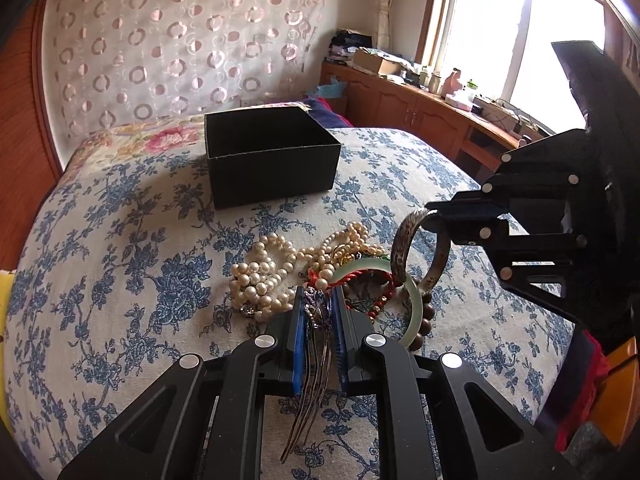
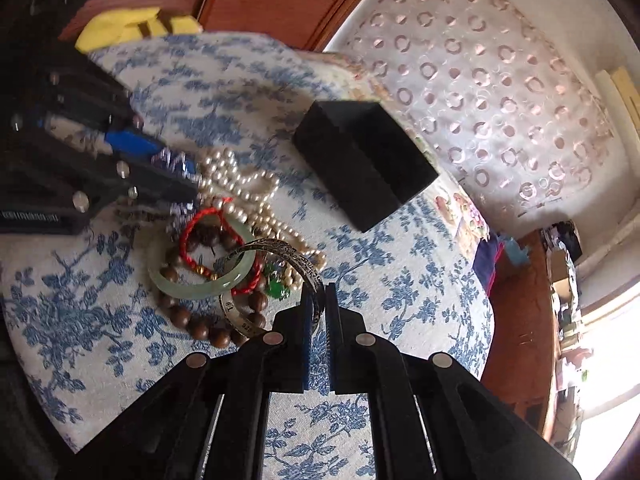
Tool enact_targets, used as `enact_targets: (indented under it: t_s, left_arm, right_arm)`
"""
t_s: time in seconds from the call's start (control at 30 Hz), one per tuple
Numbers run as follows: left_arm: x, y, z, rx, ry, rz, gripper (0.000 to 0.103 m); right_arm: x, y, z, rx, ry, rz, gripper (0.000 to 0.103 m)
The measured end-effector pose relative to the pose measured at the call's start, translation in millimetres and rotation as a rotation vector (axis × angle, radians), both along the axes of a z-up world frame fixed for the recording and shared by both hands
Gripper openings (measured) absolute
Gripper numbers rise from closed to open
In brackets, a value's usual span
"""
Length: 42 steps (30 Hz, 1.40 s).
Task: Organize jewelry
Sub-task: 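Lift the hair comb with the left tool while the right tool lifts the silver bangle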
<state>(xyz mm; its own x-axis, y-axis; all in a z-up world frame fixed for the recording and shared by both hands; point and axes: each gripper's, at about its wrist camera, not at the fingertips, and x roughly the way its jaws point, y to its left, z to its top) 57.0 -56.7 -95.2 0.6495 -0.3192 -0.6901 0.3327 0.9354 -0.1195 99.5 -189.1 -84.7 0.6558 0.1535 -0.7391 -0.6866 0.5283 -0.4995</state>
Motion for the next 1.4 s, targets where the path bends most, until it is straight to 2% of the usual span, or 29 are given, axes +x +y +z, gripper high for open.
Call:
enact_targets:
  t_s: [0.1,0.33,0.53,0.73,0.83,1.0,1.17,1.23,1.33,1.4]
  left_arm:
    - [0,-3,0,0.006,-0.001,-0.004,0.011]
    - [1,-5,1,0.003,0.001,-0.007,0.011]
    - [3,-4,0,0.01,0.002,-0.005,0.012]
    - [3,-5,-1,0.009,0.002,-0.007,0.012]
    - [3,-5,-1,0.01,0.002,-0.01,0.012]
    - [3,-6,-1,0.01,0.002,-0.009,0.012]
    - [3,-5,0,-0.006,0.002,-0.009,0.012]
    - [1,-6,2,-0.006,-0.005,-0.011,0.012]
    - [-2,-3,6,0.0,-0.022,0.0,0.01]
    - [-4,1,9,-0.005,-0.031,0.01,0.01]
  right_arm:
    - [-5,-2,1,0.011,-0.044,-0.003,0.007]
    - [-6,-7,6,0.082,-0.071,-0.015,0.007]
    - [-15,-10,8,0.096,-0.109,0.009,0.007]
    - [-7,-14,-7,0.011,-0.069,0.02,0.007]
    - [-2,-17,-11,0.012,-0.039,0.013,0.007]
    - [1,-27,-7,0.122,-0.019,-0.03,0.007]
    - [1,-39,-1,0.312,-0.019,-0.099,0.007]
    - [1,-39,2,0.354,-0.031,-0.113,0.005]
    - [3,-39,19,0.435,-0.066,-0.133,0.005]
    - [5,-36,27,0.448,-0.071,-0.13,0.005]
